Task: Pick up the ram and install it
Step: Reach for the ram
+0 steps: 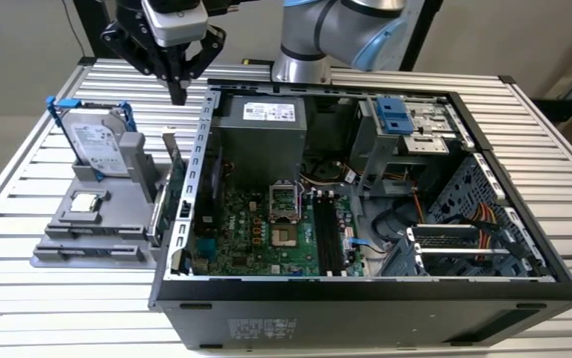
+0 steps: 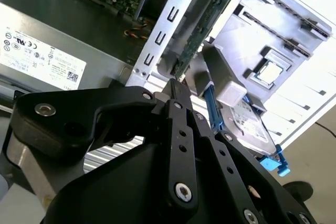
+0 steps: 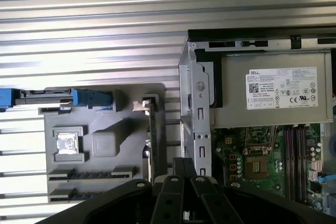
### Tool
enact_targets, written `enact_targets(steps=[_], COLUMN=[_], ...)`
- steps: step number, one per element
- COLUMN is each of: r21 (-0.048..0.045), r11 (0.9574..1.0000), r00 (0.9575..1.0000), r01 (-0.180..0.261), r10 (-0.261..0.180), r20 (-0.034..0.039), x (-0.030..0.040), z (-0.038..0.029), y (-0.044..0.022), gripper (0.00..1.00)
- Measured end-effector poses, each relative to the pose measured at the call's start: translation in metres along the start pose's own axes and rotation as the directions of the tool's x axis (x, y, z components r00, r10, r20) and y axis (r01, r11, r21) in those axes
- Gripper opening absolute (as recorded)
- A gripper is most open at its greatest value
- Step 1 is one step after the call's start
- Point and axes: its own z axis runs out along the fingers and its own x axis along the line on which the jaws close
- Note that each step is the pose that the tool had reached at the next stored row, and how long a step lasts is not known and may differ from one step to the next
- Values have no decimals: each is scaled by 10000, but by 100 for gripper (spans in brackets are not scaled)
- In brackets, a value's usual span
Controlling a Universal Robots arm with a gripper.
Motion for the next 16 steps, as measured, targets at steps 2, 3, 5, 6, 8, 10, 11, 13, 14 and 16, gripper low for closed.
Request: enact_targets(steps=[2, 3, 5, 6, 8, 10, 11, 13, 14, 16], r21=[0, 1, 0, 0, 0, -1, 0, -1, 0, -1], r11=[10000, 10000, 10000, 10000, 10000, 10000, 10000, 10000, 10000, 10000], r00=[10000, 10000, 10000, 10000, 10000, 10000, 10000, 10000, 10000, 10000], r01=[0, 0, 0, 0, 0, 0, 0, 0, 0, 0], r10=[0, 0, 0, 0, 0, 0, 0, 0, 0, 0], r20=[0, 0, 0, 0, 0, 1, 0, 1, 1, 1], x=[12, 19, 31, 36, 49, 61, 67, 80, 85, 98], z=[1, 0, 1, 1, 2, 3, 2, 4, 3, 4], y=[-1, -1, -3, -3, -4, -5, -5, -6, -6, -8], gripper=[0, 0, 0, 0, 0, 0, 0, 0, 0, 0])
